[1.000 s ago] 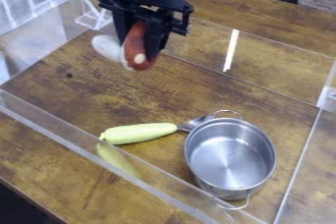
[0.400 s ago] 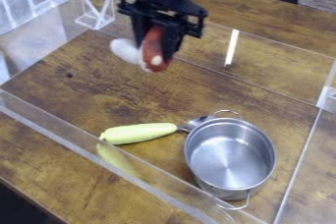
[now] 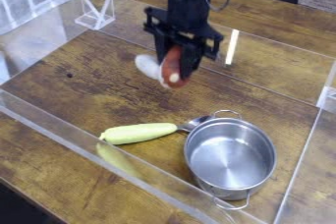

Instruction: Remove the mushroom from the silver pot and put it on the table

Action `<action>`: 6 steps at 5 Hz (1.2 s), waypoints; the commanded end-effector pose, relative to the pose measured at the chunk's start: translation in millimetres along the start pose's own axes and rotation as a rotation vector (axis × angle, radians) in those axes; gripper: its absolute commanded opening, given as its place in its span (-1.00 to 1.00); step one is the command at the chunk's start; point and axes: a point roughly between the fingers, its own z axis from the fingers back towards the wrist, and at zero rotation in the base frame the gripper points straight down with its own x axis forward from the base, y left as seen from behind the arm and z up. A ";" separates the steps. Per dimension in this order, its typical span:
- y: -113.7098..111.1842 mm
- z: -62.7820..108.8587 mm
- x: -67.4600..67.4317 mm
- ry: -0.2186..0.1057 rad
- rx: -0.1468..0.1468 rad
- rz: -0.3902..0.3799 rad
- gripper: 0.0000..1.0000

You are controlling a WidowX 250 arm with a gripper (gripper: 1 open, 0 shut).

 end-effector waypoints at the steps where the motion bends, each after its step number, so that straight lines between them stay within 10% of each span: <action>1: 22.1 14.8 4.1 -0.048 0.006 0.070 -1.00; 4: 31.5 21.5 8.0 -0.028 -0.008 0.157 -1.00; 6: 31.7 -8.6 15.0 -0.010 -0.019 0.212 -1.00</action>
